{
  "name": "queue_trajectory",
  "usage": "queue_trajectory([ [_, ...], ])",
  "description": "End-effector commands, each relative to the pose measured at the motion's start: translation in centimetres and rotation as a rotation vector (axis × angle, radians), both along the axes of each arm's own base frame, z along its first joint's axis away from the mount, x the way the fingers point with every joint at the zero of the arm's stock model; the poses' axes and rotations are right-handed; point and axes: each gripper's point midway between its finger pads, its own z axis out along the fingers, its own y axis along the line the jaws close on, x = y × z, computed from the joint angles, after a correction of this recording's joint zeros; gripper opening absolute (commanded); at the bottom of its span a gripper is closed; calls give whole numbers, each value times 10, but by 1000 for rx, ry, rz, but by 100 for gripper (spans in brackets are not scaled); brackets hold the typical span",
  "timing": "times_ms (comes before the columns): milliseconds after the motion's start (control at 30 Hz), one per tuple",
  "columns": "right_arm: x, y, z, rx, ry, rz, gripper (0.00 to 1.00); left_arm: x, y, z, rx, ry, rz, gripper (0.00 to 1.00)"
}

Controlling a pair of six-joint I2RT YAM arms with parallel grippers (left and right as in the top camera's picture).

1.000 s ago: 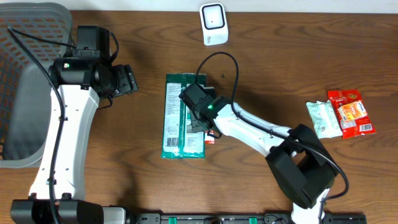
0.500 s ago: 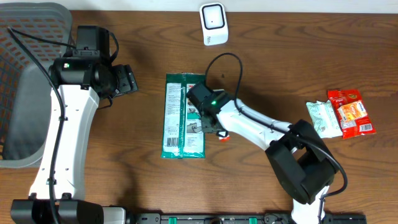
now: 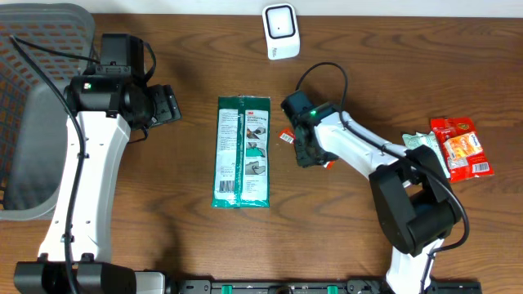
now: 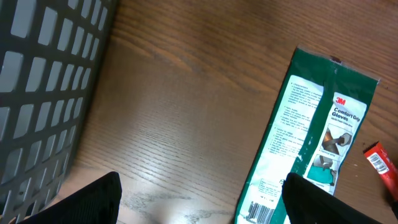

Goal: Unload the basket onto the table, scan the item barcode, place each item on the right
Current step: 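Lift the red-and-white tube from the table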

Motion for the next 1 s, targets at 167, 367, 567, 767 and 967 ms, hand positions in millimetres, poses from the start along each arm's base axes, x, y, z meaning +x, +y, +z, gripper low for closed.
queue_trajectory([
  [167, 0, -5, -3, 21, 40, 36, 45, 0, 3, 4, 8, -8, 6, 83],
  [367, 3, -4, -3, 21, 38, 84, 43, 0, 3, 4, 8, -8, 6, 83],
  [567, -2, 0, -3, 32, 65, 155, 36, 0, 3, 4, 8, -8, 6, 83],
  [767, -4, 7, -4, 69, 79, 161, 42, 0, 3, 4, 8, -8, 6, 83],
  [967, 6, 9, 5, 53, 49, 208, 52, 0, 3, 4, 8, -8, 6, 83],
])
